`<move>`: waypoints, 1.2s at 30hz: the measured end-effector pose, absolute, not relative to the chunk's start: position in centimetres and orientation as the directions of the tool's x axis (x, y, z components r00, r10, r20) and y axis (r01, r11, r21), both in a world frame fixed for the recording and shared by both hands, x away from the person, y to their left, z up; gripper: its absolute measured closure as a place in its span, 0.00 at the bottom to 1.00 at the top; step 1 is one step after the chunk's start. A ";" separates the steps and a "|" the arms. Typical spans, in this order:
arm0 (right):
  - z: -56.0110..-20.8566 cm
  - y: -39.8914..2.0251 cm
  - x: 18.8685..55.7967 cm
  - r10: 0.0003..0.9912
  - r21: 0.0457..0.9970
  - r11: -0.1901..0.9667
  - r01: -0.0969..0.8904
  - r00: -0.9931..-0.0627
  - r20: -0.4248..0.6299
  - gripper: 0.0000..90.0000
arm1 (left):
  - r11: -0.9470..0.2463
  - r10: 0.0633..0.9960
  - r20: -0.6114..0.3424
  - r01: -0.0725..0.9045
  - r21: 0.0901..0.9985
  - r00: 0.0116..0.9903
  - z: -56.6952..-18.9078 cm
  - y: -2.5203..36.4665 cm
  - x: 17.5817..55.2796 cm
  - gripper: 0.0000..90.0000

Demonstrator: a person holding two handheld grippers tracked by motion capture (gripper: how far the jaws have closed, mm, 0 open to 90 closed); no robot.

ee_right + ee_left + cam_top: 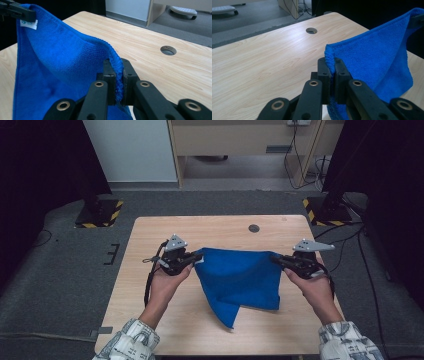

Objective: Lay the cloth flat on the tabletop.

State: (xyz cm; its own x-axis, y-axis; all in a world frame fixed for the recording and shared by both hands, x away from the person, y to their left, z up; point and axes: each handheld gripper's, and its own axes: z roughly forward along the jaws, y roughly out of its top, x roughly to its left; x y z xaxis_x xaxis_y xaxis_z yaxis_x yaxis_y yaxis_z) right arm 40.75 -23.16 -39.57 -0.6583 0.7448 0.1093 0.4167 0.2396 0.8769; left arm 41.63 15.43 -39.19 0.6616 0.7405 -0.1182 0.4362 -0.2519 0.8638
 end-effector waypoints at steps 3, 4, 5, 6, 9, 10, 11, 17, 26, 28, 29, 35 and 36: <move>-40.1 -22.9 42.1 0.745 0.867 0.240 0.436 -0.655 0.123 0.94 | -0.246 0.750 -0.125 0.449 0.859 0.650 -39.6 15.5 42.4 0.95; -40.3 -22.9 42.3 0.746 0.865 0.238 0.442 -0.653 0.128 0.94 | -0.248 0.752 -0.126 0.455 0.855 0.647 -39.8 15.5 42.7 0.95; -40.5 -22.8 42.7 0.749 0.862 0.236 0.450 -0.649 0.133 0.94 | -0.246 0.754 -0.129 0.459 0.854 0.644 -39.9 15.5 42.9 0.95; -40.6 -22.8 42.9 0.753 0.860 0.234 0.454 -0.644 0.136 0.94 | -0.247 0.756 -0.129 0.462 0.852 0.642 -40.1 15.5 43.2 0.95; -41.0 -22.7 43.7 0.759 0.853 0.234 0.467 -0.636 0.141 0.94 | -0.256 0.759 -0.126 0.470 0.845 0.639 -40.3 15.5 43.8 0.95; -41.2 -22.7 43.9 0.761 0.850 0.231 0.472 -0.632 0.144 0.94 | -0.260 0.759 -0.124 0.472 0.842 0.639 -40.4 15.4 44.1 0.95; -41.3 -22.7 44.1 0.763 0.848 0.232 0.476 -0.630 0.144 0.94 | -0.263 0.761 -0.121 0.473 0.841 0.638 -40.5 15.4 44.3 0.95; -42.2 -22.8 45.4 0.779 0.835 0.226 0.502 -0.608 0.154 0.94 | -0.265 0.769 -0.125 0.491 0.830 0.626 -40.7 15.2 46.2 0.95; -43.6 -22.5 47.9 0.806 0.804 0.218 0.554 -0.567 0.172 0.93 | -0.282 0.795 -0.125 0.545 0.790 0.593 -42.8 14.4 49.1 0.95; -44.1 -22.2 48.5 0.810 0.795 0.237 0.559 -0.565 0.156 0.93 | -0.273 0.802 -0.142 0.568 0.776 0.580 -43.5 14.4 49.8 0.95; -44.4 -22.1 48.9 0.815 0.791 0.236 0.564 -0.559 0.155 0.93 | -0.267 0.803 -0.152 0.575 0.774 0.577 -43.7 14.4 50.0 0.95; -45.9 -22.2 50.9 0.827 0.766 0.217 0.605 -0.531 0.186 0.94 | -0.282 0.811 -0.146 0.597 0.751 0.566 -45.1 13.5 51.5 0.96; -46.3 -22.2 51.5 0.832 0.758 0.209 0.618 -0.520 0.194 0.94 | -0.285 0.811 -0.145 0.600 0.747 0.566 -45.2 13.4 51.7 0.96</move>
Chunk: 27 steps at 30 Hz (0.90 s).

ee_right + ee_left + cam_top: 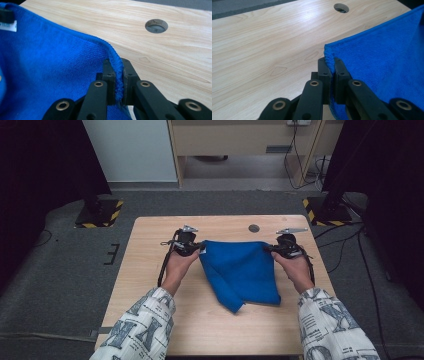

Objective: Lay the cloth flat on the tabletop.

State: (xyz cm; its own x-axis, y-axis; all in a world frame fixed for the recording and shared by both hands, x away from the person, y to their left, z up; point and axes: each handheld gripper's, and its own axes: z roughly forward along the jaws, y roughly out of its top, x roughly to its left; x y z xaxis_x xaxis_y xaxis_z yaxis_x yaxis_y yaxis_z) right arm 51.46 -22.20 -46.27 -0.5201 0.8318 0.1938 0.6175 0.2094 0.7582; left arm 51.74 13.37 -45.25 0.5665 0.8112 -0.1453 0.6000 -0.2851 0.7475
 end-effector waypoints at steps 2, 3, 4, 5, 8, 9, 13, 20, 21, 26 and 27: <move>-46.7 -22.2 52.1 0.836 0.752 0.210 0.625 -0.513 0.193 0.93 | -0.294 0.812 -0.142 0.606 0.740 0.566 -45.6 13.2 52.2 0.95; -46.9 -22.2 52.4 0.840 0.744 0.206 0.636 -0.505 0.199 0.93 | -0.293 0.813 -0.143 0.609 0.737 0.564 -45.8 13.2 52.4 0.95; -47.1 -22.1 52.6 0.841 0.744 0.210 0.635 -0.505 0.194 0.93 | -0.287 0.815 -0.150 0.614 0.735 0.560 -46.0 13.2 52.7 0.96; -47.3 -22.1 52.9 0.843 0.739 0.214 0.639 -0.503 0.191 0.93 | -0.279 0.815 -0.157 0.616 0.737 0.557 -46.2 13.2 52.9 0.96; -47.8 -21.9 53.5 0.845 0.728 0.214 0.651 -0.498 0.197 0.93 | -0.262 0.818 -0.181 0.634 0.728 0.546 -46.9 13.4 53.5 0.95; -48.0 -21.9 53.7 0.846 0.724 0.210 0.658 -0.494 0.204 0.93 | -0.265 0.821 -0.180 0.640 0.722 0.542 -47.2 13.5 53.7 0.95; -48.6 -21.9 54.1 0.849 0.711 0.215 0.669 -0.488 0.203 0.91 | -0.249 0.826 -0.197 0.655 0.713 0.528 -47.9 13.9 54.2 0.93; -49.2 -22.0 54.5 0.876 0.700 0.193 0.688 -0.442 0.193 0.41 | -0.205 0.835 -0.199 0.626 0.752 0.513 -48.3 13.7 54.5 0.43; -49.2 -22.1 54.6 0.876 0.700 0.186 0.690 -0.439 0.200 0.35 | -0.201 0.834 -0.200 0.621 0.758 0.514 -48.3 13.6 54.5 0.39; -49.2 -22.1 54.6 0.887 0.709 0.178 0.682 -0.423 0.185 0.17 | -0.195 0.827 -0.199 0.600 0.776 0.525 -47.9 13.6 54.3 0.31; -49.1 -22.1 54.5 0.886 0.713 0.171 0.680 -0.423 0.190 0.15 | -0.193 0.826 -0.200 0.599 0.777 0.527 -47.8 13.7 54.3 0.30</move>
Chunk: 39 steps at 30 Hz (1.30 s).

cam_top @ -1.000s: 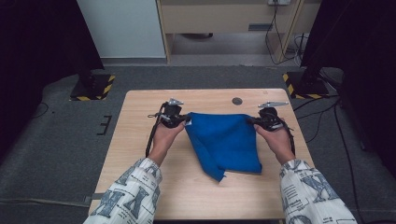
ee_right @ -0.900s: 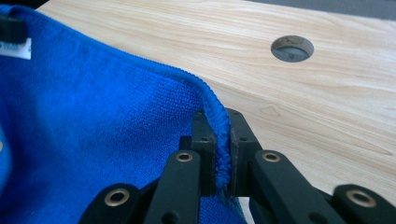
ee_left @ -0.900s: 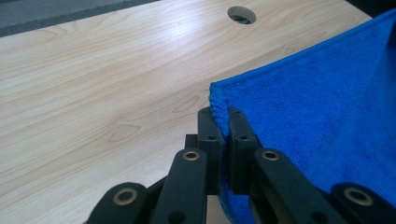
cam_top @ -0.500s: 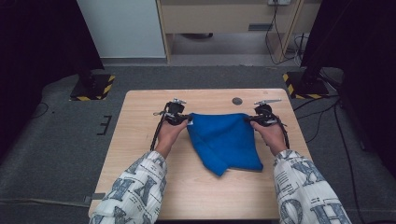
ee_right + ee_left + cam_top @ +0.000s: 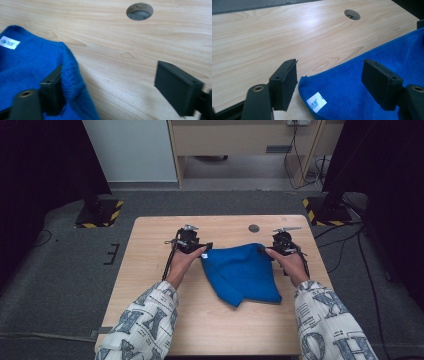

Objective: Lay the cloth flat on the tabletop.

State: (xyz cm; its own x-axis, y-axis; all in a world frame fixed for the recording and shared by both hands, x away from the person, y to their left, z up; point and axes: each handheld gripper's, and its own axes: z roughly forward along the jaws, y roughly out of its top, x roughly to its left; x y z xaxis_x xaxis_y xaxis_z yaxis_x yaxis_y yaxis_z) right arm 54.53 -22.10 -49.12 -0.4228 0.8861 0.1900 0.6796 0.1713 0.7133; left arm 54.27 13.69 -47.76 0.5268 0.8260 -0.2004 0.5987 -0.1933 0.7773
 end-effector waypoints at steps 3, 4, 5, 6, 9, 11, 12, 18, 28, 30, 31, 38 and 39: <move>-48.7 -22.0 54.3 0.881 0.729 0.175 0.661 -0.435 0.183 0.12 | -0.199 0.822 -0.203 0.603 0.773 0.531 -47.4 13.8 54.0 0.27; -48.5 -22.0 54.1 0.880 0.734 0.184 0.653 -0.442 0.173 0.11 | -0.206 0.821 -0.198 0.602 0.772 0.535 -47.2 13.8 53.9 0.27; -48.3 -21.9 54.0 0.880 0.741 0.182 0.647 -0.444 0.171 0.11 | -0.209 0.820 -0.197 0.601 0.771 0.538 -47.0 13.7 53.7 0.26; -48.1 -21.9 53.8 0.877 0.746 0.183 0.640 -0.449 0.170 0.11 | -0.211 0.818 -0.196 0.599 0.772 0.541 -46.6 13.7 53.5 0.25; -47.5 -21.9 53.3 0.871 0.752 0.192 0.631 -0.462 0.165 0.11 | -0.215 0.816 -0.191 0.593 0.776 0.545 -46.0 13.6 53.0 0.25; -47.3 -21.8 53.0 0.870 0.744 0.202 0.637 -0.466 0.162 0.11 | -0.219 0.816 -0.185 0.590 0.777 0.547 -45.5 13.4 52.6 0.24; -47.1 -21.9 52.9 0.868 0.737 0.207 0.643 -0.469 0.165 0.11 | -0.220 0.815 -0.185 0.588 0.779 0.550 -45.3 13.4 52.5 0.23; -47.5 -21.8 51.9 0.869 0.740 0.210 0.639 -0.468 0.158 0.11 | -0.235 0.814 -0.157 0.563 0.792 0.560 -44.7 13.2 51.0 0.23; -49.8 -23.5 51.4 0.886 0.701 0.208 0.683 -0.435 0.160 0.11 | -0.242 0.807 -0.157 0.561 0.791 0.570 -45.2 13.0 49.1 0.23; -50.2 -23.1 51.2 0.872 0.690 0.237 0.684 -0.463 0.160 0.09 | -0.244 0.804 -0.157 0.560 0.791 0.573 -45.3 13.0 48.8 0.23; -50.3 -22.8 51.1 0.866 0.687 0.251 0.682 -0.475 0.156 0.09 | -0.242 0.806 -0.157 0.559 0.793 0.571 -45.3 13.0 48.7 0.23; -49.7 -21.7 51.5 0.856 0.698 0.254 0.669 -0.492 0.160 0.10 | -0.253 0.810 -0.152 0.572 0.780 0.566 -46.1 13.0 47.8 0.25; -49.4 -21.9 51.5 0.859 0.701 0.248 0.668 -0.486 0.159 0.10 | -0.254 0.809 -0.152 0.570 0.781 0.568 -46.2 13.0 47.6 0.25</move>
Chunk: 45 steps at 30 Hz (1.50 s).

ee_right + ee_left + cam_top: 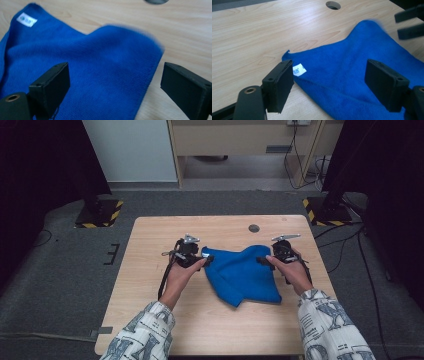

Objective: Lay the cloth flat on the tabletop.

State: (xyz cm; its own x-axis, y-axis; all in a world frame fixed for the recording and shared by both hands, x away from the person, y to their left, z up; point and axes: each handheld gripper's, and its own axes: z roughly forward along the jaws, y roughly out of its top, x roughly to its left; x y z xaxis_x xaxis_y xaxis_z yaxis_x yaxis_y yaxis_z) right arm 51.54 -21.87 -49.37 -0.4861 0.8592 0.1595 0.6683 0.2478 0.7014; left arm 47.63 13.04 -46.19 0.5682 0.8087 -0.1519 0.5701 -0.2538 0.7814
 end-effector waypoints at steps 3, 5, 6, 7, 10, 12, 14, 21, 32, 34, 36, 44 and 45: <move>-48.5 -22.4 51.6 0.865 0.710 0.242 0.661 -0.478 0.151 0.13 | -0.249 0.808 -0.156 0.570 0.783 0.568 -46.4 13.2 47.3 0.25; -48.2 -22.7 51.4 0.870 0.712 0.240 0.660 -0.471 0.144 0.16 | -0.245 0.810 -0.158 0.571 0.783 0.564 -46.5 13.4 47.1 0.25; -48.1 -22.8 51.2 0.870 0.713 0.240 0.659 -0.471 0.143 0.18 | -0.242 0.810 -0.161 0.572 0.784 0.563 -46.5 13.5 47.0 0.25; -48.1 -22.8 51.1 0.868 0.714 0.240 0.657 -0.475 0.145 0.23 | -0.236 0.813 -0.163 0.572 0.786 0.559 -46.5 13.5 46.8 0.25; -47.8 -22.9 50.1 0.856 0.713 0.256 0.653 -0.495 0.146 0.31 | -0.233 0.813 -0.164 0.570 0.788 0.559 -46.4 13.6 46.1 0.25; -47.7 -22.9 49.3 0.849 0.720 0.261 0.643 -0.508 0.147 0.37 | -0.238 0.813 -0.154 0.562 0.792 0.561 -46.2 13.5 45.3 0.25; -47.5 -23.0 48.3 0.843 0.722 0.266 0.638 -0.518 0.148 0.40 | -0.239 0.812 -0.150 0.555 0.797 0.564 -46.1 13.4 44.5 0.24; -47.7 -24.0 43.7 0.834 0.740 0.253 0.623 -0.528 0.160 0.50 | -0.234 0.811 -0.145 0.542 0.807 0.566 -46.5 13.2 41.3 0.22; -50.2 -25.6 37.9 0.815 0.759 0.253 0.599 -0.555 0.166 0.61 | -0.280 0.778 -0.127 0.520 0.807 0.616 -48.1 12.6 38.3 0.15; -50.3 -25.9 37.5 0.813 0.765 0.247 0.595 -0.557 0.171 0.61 | -0.267 0.775 -0.140 0.520 0.811 0.616 -48.1 12.5 38.3 0.16; -50.3 -26.1 37.1 0.811 0.770 0.236 0.592 -0.557 0.180 0.61 | -0.253 0.773 -0.155 0.523 0.814 0.616 -48.4 12.3 38.2 0.15; -50.8 -26.0 36.4 0.809 0.757 0.253 0.603 -0.561 0.176 0.48 | -0.273 0.770 -0.146 0.528 0.804 0.621 -48.7 10.6 38.0 0.16; -50.9 -25.9 36.2 0.813 0.754 0.254 0.606 -0.556 0.174 0.47 | -0.272 0.770 -0.150 0.531 0.802 0.621 -48.7 10.4 37.9 0.16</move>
